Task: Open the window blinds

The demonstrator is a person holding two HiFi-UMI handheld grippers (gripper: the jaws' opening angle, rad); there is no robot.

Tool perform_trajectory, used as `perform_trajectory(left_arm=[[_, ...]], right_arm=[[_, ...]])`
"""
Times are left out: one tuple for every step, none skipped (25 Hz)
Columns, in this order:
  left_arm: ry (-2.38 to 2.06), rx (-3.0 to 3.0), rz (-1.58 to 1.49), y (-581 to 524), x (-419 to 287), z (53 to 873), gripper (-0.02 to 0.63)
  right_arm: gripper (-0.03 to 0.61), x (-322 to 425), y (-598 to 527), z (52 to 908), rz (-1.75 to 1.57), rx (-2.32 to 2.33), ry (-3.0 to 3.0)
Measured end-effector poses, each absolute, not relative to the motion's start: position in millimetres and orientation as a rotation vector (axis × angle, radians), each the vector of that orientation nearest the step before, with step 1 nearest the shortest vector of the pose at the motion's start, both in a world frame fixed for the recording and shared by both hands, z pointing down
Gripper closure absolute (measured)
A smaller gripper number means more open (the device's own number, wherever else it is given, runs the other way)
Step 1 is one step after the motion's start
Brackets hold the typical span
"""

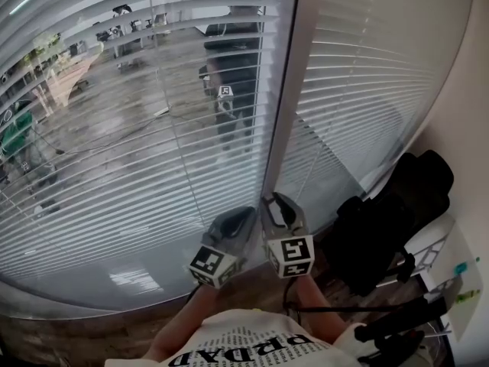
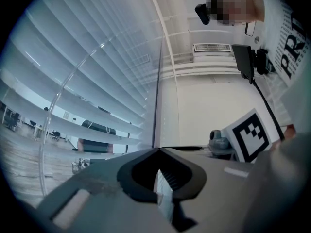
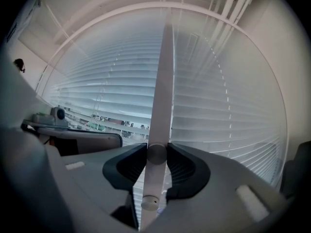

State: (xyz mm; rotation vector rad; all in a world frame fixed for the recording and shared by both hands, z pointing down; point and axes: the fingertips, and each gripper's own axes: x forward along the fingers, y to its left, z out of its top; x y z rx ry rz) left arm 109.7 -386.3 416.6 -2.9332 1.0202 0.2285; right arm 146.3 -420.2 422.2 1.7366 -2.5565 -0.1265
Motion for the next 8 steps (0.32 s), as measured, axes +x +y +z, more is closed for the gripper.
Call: perform_trajectory(left_arm=[[1.023, -2.931, 0.226, -387.0, 109.5, 418.3, 0.621], [1.026, -2.930, 0.224, -386.9, 109.1, 418.2, 0.621], [1.027, -2.931, 0.227, -385.8, 108.8, 416.2, 0.621], [1.028, -2.933, 0.233, -384.3, 108.6, 413.0, 0.621], [1.027, -2.934, 0.240, -382.9, 108.6, 409.8, 0.621], [1.025, -2.934, 0.244, -381.8, 108.6, 407.3, 0.621], [1.023, -2.933, 0.246, -381.1, 108.7, 405.4, 0.621], [1.021, -2.933, 0.247, -380.5, 108.8, 403.8, 0.621]], right_arm=[[0.454, 146.5, -420.6, 422.8, -0.126, 1.738, -2.556], [0.454, 146.7, -420.2, 422.0, -0.125, 1.739, -2.556], [0.454, 146.6, -419.3, 419.9, -0.123, 1.740, -2.556], [0.454, 146.3, -418.0, 417.3, -0.121, 1.739, -2.557], [0.454, 146.0, -416.9, 414.9, -0.120, 1.738, -2.559], [0.454, 145.6, -416.1, 412.6, -0.121, 1.737, -2.561], [0.454, 145.3, -415.4, 410.5, -0.122, 1.735, -2.562], [0.454, 144.9, -414.7, 408.4, -0.124, 1.734, -2.563]])
